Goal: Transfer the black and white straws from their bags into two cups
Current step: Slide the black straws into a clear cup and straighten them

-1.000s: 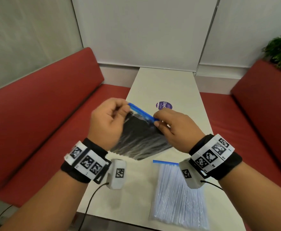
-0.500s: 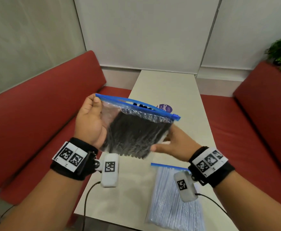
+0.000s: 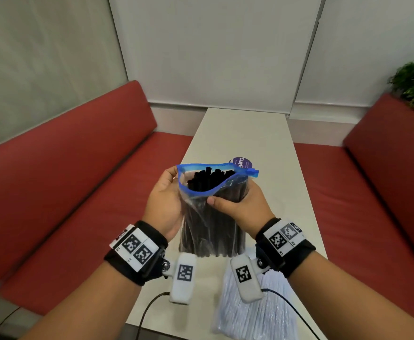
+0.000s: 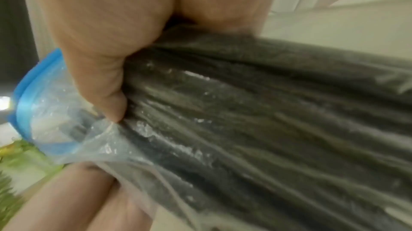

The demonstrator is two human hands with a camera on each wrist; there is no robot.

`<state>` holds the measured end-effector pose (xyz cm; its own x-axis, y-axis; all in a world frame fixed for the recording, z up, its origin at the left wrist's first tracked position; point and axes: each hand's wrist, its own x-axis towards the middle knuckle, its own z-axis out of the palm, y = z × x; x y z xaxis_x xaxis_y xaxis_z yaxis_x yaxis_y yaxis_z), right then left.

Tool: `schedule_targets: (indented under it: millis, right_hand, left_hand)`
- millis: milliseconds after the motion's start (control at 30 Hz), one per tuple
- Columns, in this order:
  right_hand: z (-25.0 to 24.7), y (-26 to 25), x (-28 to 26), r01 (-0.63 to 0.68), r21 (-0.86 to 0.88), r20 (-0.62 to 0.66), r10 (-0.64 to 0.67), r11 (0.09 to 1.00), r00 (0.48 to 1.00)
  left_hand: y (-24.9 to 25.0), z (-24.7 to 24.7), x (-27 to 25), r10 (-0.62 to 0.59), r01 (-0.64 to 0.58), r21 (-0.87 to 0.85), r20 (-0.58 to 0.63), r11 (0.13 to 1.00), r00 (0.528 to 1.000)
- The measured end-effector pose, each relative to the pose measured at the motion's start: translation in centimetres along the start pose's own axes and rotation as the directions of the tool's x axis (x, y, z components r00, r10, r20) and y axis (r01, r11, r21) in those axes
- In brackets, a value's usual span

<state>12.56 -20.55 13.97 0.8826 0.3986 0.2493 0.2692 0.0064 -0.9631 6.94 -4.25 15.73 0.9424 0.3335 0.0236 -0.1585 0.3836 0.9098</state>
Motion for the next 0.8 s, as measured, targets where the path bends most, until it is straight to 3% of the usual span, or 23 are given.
schedule_targets:
  millis: [100,167,200,267,367,400,467,533,567,633,700,800]
  right_hand:
    - [-1.3,0.3,0.2,-0.05,0.005,-0.031,0.05,0.999,0.998]
    - [-2.1,0.5,0.4,-0.063,0.004,-0.045,0.064,0.998,0.997]
    - [-2.4,0.5,0.4,-0.061,0.005,-0.048,0.062,0.998,0.997]
    - [-2.8,0.4,0.5,-0.052,0.001,-0.048,0.052,0.999,0.997]
    - [-3.1,0.1,0.6,-0.037,-0.027,-0.068,0.035,0.999,0.997]
    - [-3.2,0.1,0.6,-0.034,-0.033,-0.081,0.031,0.999,0.996]
    - [-3.3,0.2,0.7,-0.047,-0.024,-0.114,0.044,0.999,0.993]
    - [-3.4,0.3,0.6,-0.057,-0.017,-0.151,0.054,0.998,0.987]
    - [-3.5,0.2,0.6,-0.057,-0.016,-0.164,0.054,0.998,0.985]
    - [-3.7,0.1,0.3,-0.055,-0.006,-0.164,0.053,0.998,0.985]
    - [-3.7,-0.2,0.0,-0.042,0.01,-0.129,0.043,0.999,0.991]
    - [-3.4,-0.8,-0.3,-0.009,0.012,-0.066,0.01,1.0,0.998]
  left_hand:
    - [0.3,-1.4,0.8,0.082,-0.079,0.142,-0.017,0.987,0.996]
    - [0.9,-2.1,0.9,0.207,-0.218,0.263,0.069,0.94,0.976]
    - [1.2,-2.4,0.9,0.293,-0.335,0.365,0.166,0.869,0.941]
    - [2.0,-2.6,0.8,0.406,-0.567,0.59,0.396,0.575,0.824]
    - [2.5,-1.8,0.8,0.433,-0.708,0.7,0.613,0.091,0.661]
    - [2.5,-1.5,0.7,0.448,-0.719,0.695,0.646,-0.011,0.618]
    - [2.2,-1.3,0.6,0.5,-0.729,0.676,0.671,-0.108,0.548]
    - [1.9,-1.6,0.5,0.56,-0.726,0.675,0.656,-0.133,0.507]
    - [1.6,-2.0,0.4,0.579,-0.706,0.696,0.633,-0.133,0.515]
    - [1.0,-2.9,0.4,0.588,-0.648,0.758,0.557,-0.072,0.586]
    - [0.3,-4.0,0.4,0.529,-0.613,0.78,0.47,0.125,0.706]
    - [-0.8,-4.8,0.5,0.317,-0.48,0.667,0.36,0.57,0.877]
